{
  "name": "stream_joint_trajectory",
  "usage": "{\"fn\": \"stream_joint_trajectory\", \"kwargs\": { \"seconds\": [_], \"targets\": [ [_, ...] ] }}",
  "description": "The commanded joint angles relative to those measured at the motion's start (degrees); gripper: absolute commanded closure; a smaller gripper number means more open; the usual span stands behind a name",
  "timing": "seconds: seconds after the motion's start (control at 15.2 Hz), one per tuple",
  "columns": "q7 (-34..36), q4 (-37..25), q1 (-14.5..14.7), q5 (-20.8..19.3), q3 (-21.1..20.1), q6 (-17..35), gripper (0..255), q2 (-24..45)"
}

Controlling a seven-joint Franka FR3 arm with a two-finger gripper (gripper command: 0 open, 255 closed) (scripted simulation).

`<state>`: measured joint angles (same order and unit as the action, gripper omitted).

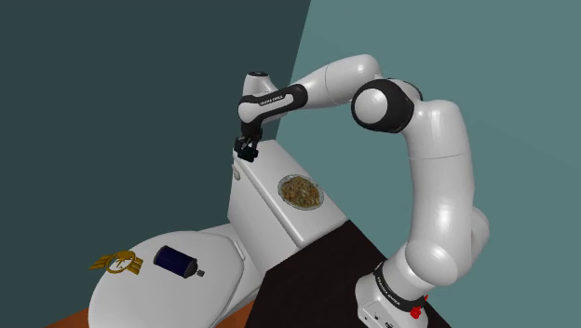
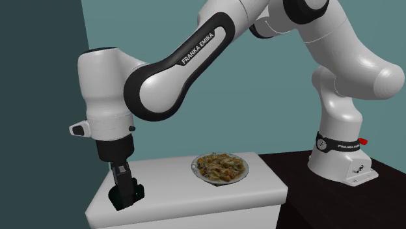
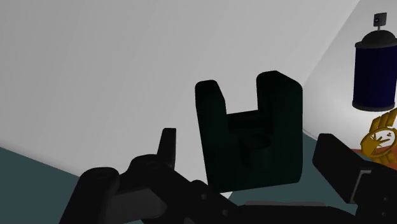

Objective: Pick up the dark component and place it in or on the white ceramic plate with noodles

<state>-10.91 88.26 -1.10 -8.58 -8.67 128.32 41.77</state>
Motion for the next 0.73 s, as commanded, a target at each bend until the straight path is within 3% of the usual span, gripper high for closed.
{"fn": "stream_joint_trajectory", "kwargs": {
  "seconds": [0.0,0.07,0.13,0.66],
  "targets": [
    [0.0,0.0,0.0,0.0,0.0,0.0,0,0.0],
    [0.0,0.0,0.0,0.0,0.0,0.0,0,0.0],
    [0.0,0.0,0.0,0.0,0.0,0.0,255,0.0],
    [0.0,0.0,0.0,0.0,0.0,0.0,255,0.0]
  ]
}}
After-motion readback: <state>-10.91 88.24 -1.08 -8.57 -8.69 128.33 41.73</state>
